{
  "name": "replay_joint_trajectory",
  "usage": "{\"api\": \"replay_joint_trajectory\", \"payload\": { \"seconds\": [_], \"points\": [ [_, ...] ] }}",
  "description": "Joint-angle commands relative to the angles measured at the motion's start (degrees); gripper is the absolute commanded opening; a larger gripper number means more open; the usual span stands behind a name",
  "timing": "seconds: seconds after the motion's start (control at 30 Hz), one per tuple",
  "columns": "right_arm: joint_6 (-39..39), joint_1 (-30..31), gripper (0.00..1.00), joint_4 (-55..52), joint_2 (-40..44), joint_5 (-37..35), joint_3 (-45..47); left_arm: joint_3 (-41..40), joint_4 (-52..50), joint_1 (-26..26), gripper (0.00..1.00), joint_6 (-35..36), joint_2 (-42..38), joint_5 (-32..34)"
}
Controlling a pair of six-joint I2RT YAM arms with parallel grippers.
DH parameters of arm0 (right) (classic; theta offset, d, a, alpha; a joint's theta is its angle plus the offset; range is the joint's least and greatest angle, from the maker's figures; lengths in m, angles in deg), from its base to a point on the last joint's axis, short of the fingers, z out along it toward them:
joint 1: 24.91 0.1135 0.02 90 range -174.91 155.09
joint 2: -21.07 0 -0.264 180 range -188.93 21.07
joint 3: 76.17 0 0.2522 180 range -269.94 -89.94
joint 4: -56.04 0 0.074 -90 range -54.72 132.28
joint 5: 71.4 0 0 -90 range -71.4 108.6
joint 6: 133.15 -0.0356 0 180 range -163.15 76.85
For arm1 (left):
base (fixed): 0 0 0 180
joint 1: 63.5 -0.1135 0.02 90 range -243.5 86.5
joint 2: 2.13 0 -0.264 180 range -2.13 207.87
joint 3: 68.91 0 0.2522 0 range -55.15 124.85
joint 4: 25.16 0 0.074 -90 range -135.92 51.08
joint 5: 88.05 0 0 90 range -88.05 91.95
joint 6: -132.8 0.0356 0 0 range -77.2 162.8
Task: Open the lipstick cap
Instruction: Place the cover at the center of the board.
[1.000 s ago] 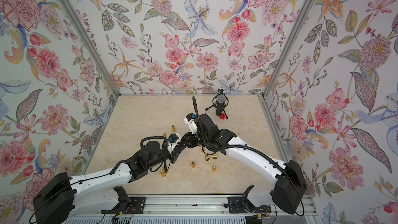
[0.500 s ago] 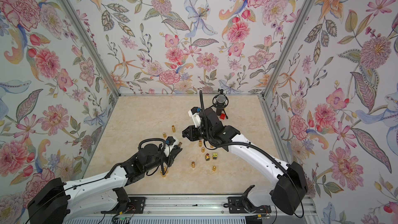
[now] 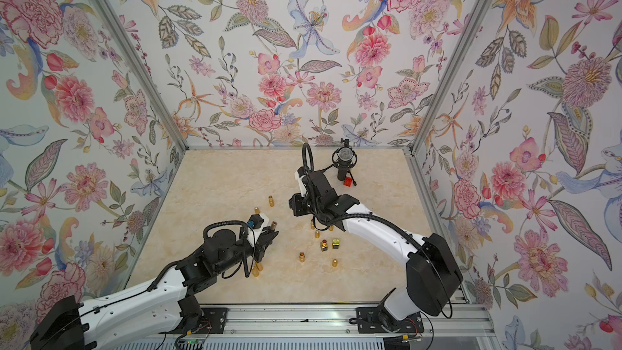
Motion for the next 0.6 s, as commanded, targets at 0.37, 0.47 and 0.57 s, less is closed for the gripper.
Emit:
{"api": "replay_joint_trajectory", "payload": {
  "seconds": [0.37,0.47,0.57],
  "points": [
    [9.09,4.15,0.21,9.9,-16.54,-17.56,-1.64,-2.23,-3.18,-0.32,0.07,-1.92,-4.11,4.17],
    [8.93,4.0,0.22,10.38,-18.7,-17.94,-2.34,-2.42,-2.95,-0.32,0.07,-2.0,-4.31,4.63],
    [8.82,3.94,0.22,10.49,-20.5,-18.53,-3.2,-2.77,-2.42,-0.27,0.07,-2.19,-4.4,4.89]
  ]
}}
